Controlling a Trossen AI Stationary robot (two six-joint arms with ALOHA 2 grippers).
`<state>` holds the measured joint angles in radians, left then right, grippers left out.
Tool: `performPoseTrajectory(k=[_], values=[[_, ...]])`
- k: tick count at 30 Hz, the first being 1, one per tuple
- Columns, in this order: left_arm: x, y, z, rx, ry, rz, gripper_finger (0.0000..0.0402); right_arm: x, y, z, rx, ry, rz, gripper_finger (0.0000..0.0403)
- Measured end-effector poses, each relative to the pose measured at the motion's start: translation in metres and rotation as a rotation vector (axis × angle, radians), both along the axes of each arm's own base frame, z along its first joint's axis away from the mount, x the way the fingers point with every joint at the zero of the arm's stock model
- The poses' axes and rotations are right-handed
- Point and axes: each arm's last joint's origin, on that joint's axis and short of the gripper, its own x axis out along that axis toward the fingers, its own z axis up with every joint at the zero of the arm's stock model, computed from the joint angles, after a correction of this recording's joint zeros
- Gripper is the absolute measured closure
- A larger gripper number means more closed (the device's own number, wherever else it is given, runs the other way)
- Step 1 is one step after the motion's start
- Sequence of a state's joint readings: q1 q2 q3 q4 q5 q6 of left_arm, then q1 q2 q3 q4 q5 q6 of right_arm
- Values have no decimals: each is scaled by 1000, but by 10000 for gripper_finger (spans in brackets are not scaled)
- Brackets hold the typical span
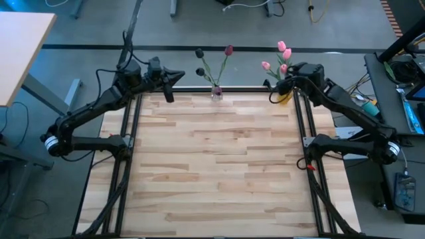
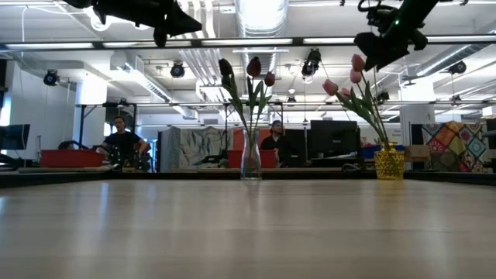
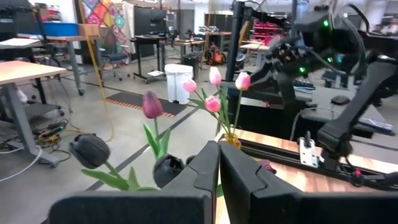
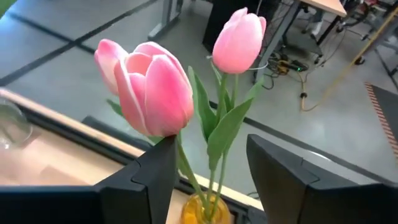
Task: Sort flowers into vase by color
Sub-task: Return to Home Position
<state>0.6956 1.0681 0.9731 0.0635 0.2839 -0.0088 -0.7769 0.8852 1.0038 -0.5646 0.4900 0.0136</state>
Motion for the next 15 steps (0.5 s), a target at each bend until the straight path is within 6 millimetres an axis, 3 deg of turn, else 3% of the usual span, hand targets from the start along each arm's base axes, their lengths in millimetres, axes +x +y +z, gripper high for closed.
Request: performPoseTrajectory(k=[6, 9, 15], values=[[5, 2, -16, -15, 30, -54, 402, -10, 10, 28, 24, 66, 30, 218], [10, 2, -28, -21, 13, -118, 402, -13, 17, 39, 50, 94, 128, 229], [18, -10, -51, -32, -13, -189, 402, -17, 29, 43, 68, 27, 314, 312]])
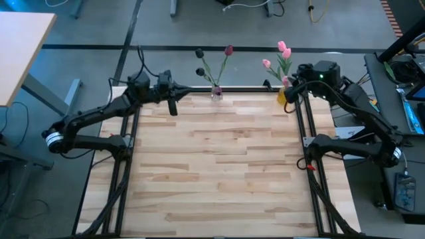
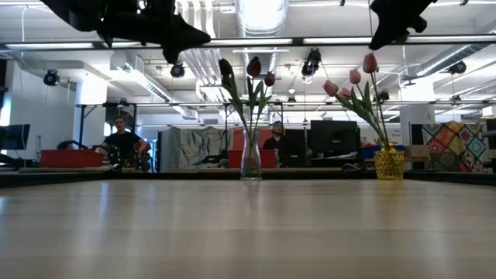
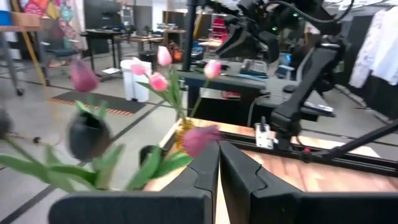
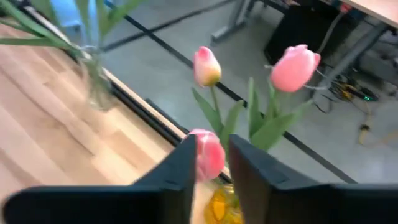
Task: Sort flowers into vase by color
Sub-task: Return to Home Position
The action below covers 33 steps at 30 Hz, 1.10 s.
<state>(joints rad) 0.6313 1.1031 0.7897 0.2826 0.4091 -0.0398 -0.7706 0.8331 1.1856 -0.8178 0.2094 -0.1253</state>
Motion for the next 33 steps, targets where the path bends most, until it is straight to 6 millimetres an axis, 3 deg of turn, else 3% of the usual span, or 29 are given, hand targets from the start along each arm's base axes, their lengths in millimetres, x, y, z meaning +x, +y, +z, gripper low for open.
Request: performPoseTrajectory(k=[4, 9, 13, 17, 22, 33], values=[[2, -9, -10, -29, -4, -28, 402, -3, 10, -3, -14, -31, 52, 383], [2, -24, -8, -23, -20, -78, 402, -8, 27, 3, -9, -121, 153, 393], [3, -41, -11, -3, -20, -130, 402, -10, 41, -6, 24, -178, 258, 394], [4, -59, -24, 25, 0, -145, 402, -8, 50, -25, 17, -255, 359, 394], [2, -73, -45, 24, -17, -145, 402, 11, 50, -62, 12, -306, 462, 394], [-15, -80, -97, -35, 17, -119, 402, 35, 59, -138, 6, -401, 583, 394]])
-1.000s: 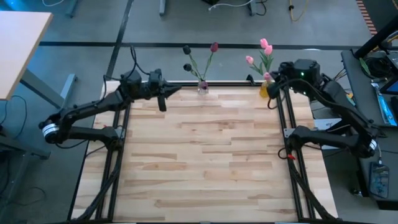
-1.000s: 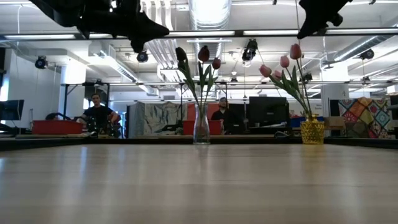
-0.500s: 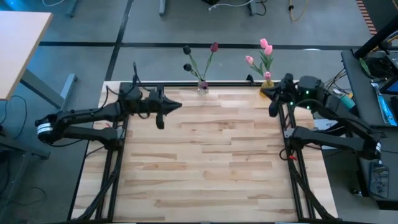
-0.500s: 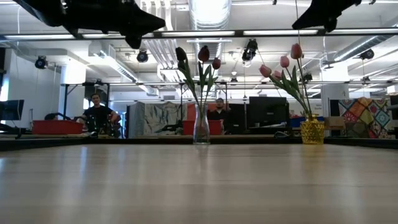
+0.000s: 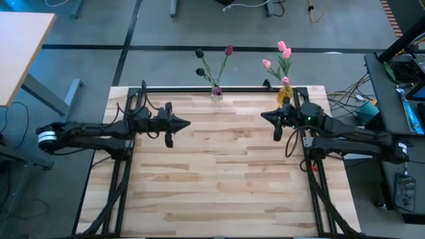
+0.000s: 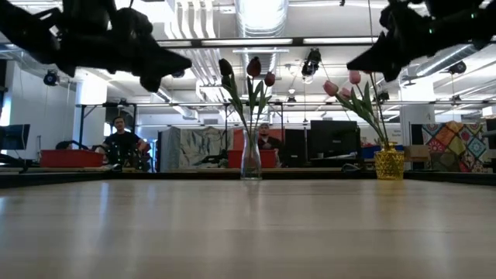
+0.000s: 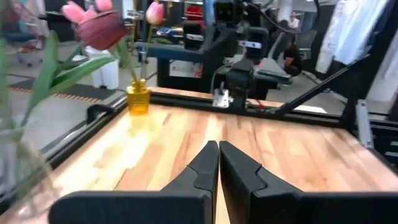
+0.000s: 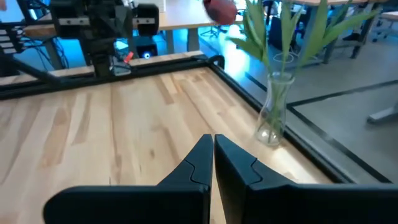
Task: Sort flowers into vase by color
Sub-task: Return to Home Position
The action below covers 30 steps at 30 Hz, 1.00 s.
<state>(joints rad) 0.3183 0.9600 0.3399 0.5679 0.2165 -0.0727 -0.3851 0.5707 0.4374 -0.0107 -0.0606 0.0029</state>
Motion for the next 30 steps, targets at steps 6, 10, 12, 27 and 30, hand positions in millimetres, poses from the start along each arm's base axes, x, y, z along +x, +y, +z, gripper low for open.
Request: performPoseTrajectory(k=[6, 10, 12, 27, 30], values=[[-22, -6, -19, -4, -34, 55, 402, -5, 2, -33, -1, -26, -1, 394], [-38, -10, -27, -21, -66, 78, 402, -12, 5, -50, 22, -46, -6, 394], [-45, -12, -29, -16, -93, 85, 402, -16, 7, -56, 29, -52, -9, 394], [-85, -23, -52, -19, -49, 168, 402, -48, 19, -81, -2, -236, -22, 394], [-92, -24, -57, -46, -29, 209, 402, -53, 21, -81, -12, -234, -26, 394]])
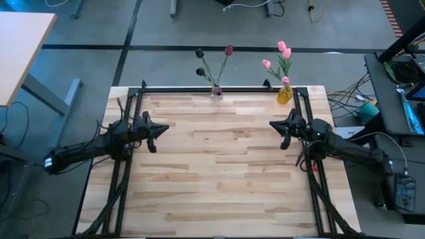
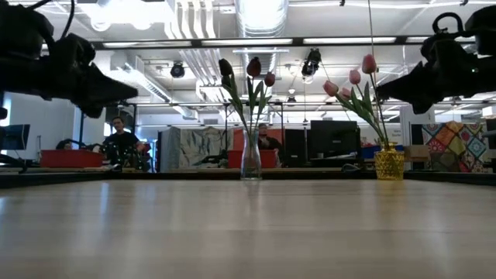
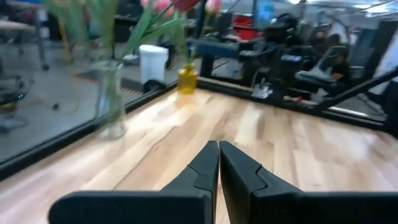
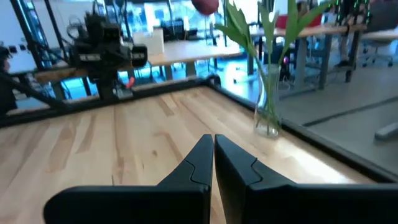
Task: Sort flowers into vase by color
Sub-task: Return to Home Position
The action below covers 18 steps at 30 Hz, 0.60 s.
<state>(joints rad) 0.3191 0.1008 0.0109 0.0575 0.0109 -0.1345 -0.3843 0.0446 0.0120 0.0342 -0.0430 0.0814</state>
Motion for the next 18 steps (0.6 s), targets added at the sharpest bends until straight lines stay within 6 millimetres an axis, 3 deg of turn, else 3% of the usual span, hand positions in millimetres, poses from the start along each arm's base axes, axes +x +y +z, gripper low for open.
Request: performPoseTrajectory(k=[4, 18], values=[[-7, -2, 6, 39, -54, 12, 402, -3, 1, 2, -14, -30, 4, 394], [-2, -2, 0, -33, 2, -6, 402, -1, -2, -1, -23, 21, -60, 394]])
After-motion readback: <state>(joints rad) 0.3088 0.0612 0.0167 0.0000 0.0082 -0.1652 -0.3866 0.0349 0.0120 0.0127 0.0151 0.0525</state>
